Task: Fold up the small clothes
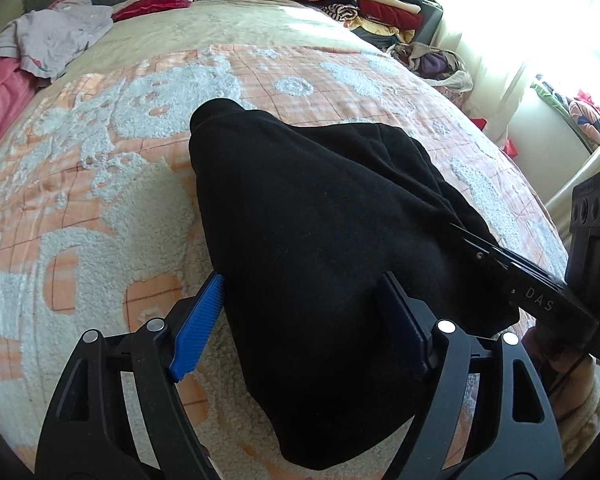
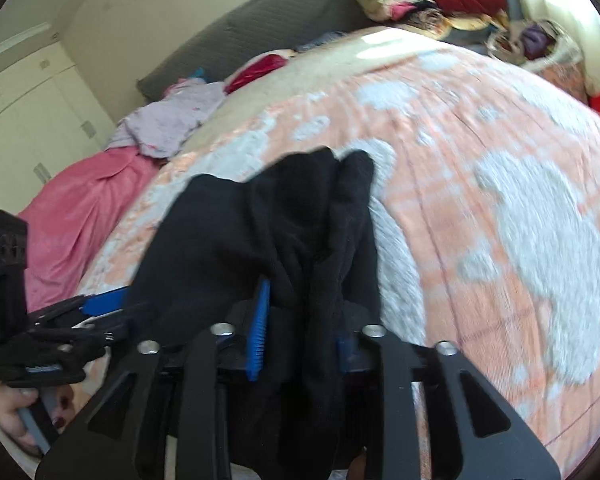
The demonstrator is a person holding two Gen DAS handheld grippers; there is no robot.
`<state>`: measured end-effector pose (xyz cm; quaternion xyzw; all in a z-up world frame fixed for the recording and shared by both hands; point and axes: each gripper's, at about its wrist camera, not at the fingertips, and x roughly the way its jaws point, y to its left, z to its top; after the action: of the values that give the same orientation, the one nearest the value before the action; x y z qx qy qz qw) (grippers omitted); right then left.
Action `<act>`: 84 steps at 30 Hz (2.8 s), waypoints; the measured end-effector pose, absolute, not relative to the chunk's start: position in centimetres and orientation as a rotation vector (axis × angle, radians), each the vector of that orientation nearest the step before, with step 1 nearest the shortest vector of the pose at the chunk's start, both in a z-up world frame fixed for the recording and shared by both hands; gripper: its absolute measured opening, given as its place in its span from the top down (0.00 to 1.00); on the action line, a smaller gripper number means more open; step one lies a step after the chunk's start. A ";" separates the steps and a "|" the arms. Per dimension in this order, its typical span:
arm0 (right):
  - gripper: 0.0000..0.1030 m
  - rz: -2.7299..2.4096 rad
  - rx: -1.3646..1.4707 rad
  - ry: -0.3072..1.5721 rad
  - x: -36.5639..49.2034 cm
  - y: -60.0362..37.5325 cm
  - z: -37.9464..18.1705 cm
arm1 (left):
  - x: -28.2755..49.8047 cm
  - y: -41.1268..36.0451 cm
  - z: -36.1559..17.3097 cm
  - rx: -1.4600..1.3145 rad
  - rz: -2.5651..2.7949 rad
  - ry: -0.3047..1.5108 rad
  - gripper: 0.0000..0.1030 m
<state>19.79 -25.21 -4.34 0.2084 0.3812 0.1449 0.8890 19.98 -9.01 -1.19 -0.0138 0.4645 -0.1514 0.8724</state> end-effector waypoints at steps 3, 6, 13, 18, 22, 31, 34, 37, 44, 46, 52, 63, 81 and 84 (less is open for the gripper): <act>0.59 0.274 0.452 0.800 19.6 -25.6 -4.4 | 19.9 -9.0 -1.3 -0.034 -0.314 0.970 0.31; 0.56 0.242 0.414 0.794 19.1 -25.2 -3.9 | 19.9 -8.8 -1.3 -0.044 -0.316 0.974 0.31; 0.50 0.189 0.349 0.789 17.9 -24.9 -2.7 | 19.5 -8.6 -1.2 -0.058 -0.317 0.976 0.31; 0.47 0.199 0.357 0.798 16.7 -25.3 -2.2 | 19.2 -8.3 -0.9 -0.061 -0.318 0.971 0.31; 0.48 0.220 0.386 0.815 15.8 -25.6 -2.5 | 18.6 -8.1 -0.7 -0.065 -0.320 0.968 0.31; 0.46 0.150 0.366 0.813 15.0 -25.2 -3.3 | 17.7 -7.9 -1.1 -0.080 -0.325 0.970 0.31; 0.37 0.113 0.324 0.785 14.1 -24.9 -2.3 | 17.3 -7.7 -0.7 -0.083 -0.328 0.961 0.31; 0.32 0.085 0.309 0.735 12.5 -24.9 -1.0 | 16.9 -7.5 -0.4 -0.091 -0.332 0.951 0.31; 0.07 0.032 0.266 0.633 9.2 -24.8 1.9 | 15.3 -6.5 1.4 -0.111 -0.339 0.898 0.17; 0.05 0.036 0.259 0.613 8.5 -24.6 2.5 | 14.8 -6.2 2.1 -0.110 -0.339 0.874 0.13; 0.05 0.038 0.249 0.541 5.7 -23.6 4.1 | 13.0 -5.0 3.9 -0.096 -0.341 0.816 0.09; 0.05 0.029 0.177 0.496 2.5 -21.4 4.5 | 9.7 -2.5 3.9 -0.077 -0.314 0.782 0.09; 0.05 0.015 0.106 0.652 1.0 -17.8 -1.1 | 6.3 -0.8 -0.8 -0.101 -0.260 0.834 0.09; 0.05 0.022 0.089 0.663 0.9 -17.3 -1.4 | 6.1 -0.7 -1.3 -0.099 -0.258 0.849 0.09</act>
<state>0.88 -17.32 -1.42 0.0439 0.3255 0.0107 0.9445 6.13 -0.72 -1.31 -0.0481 0.4106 -0.1247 0.9019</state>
